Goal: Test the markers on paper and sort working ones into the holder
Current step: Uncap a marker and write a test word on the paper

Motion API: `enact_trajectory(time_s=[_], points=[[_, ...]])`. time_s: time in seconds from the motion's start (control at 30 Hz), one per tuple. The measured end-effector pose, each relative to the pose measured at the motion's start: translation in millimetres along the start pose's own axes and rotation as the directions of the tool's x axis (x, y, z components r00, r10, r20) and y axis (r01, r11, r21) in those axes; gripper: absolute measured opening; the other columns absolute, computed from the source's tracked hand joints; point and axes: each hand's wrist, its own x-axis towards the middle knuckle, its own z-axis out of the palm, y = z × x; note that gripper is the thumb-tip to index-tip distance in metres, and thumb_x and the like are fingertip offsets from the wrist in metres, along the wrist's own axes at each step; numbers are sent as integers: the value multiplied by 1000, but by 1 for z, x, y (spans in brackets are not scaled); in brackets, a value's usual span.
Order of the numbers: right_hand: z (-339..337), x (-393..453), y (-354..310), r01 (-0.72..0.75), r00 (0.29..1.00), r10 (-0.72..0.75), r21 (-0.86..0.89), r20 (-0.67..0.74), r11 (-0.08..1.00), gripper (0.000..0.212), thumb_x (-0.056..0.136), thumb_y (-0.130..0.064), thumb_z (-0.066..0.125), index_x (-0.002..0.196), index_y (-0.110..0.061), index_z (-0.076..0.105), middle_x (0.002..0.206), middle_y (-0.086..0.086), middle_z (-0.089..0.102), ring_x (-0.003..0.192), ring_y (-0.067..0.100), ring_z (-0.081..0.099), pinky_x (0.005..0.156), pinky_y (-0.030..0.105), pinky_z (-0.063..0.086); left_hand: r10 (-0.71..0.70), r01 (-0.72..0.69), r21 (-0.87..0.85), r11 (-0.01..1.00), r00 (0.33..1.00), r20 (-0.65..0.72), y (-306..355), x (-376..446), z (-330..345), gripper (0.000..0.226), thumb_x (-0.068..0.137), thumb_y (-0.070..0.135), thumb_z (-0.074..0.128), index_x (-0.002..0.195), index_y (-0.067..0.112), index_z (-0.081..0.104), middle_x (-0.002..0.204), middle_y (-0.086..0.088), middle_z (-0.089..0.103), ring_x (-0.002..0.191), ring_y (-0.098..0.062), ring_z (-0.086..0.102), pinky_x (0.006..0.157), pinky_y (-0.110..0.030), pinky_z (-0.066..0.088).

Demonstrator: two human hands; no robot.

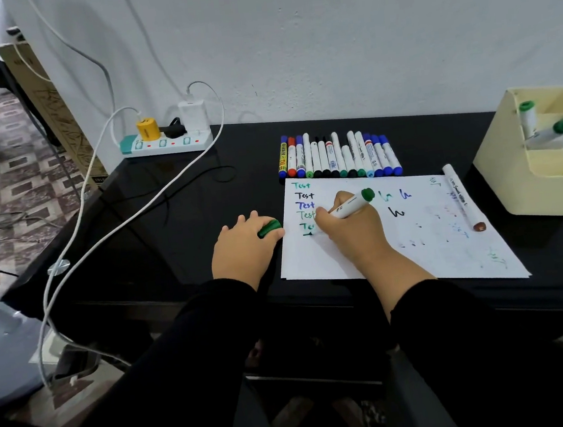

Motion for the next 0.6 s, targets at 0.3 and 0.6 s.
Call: enact_trajectory(time_s=[0.3,0.6], points=[[-2,-4,-2,-14,999,13,36,37,999,38,85,-21,59,60,-16,31,63,8,41,64,20,44,62,29,34,-19,19,24,1000,1000,2,1,0,0,40,94,43,45,132,30,49,152,3,28,142,-16,19,116,-36,7],[-3,-2,-3,-33,999,34,35,-36,999,38,83,-17,58,60,-16,29,58,1,32,57,19,36,57,28,31,5,-5,6,1000,1000,-17,1,-3,-1,37,95,41,46,129,28,53,152,2,30,142,-16,20,116,-34,8]])
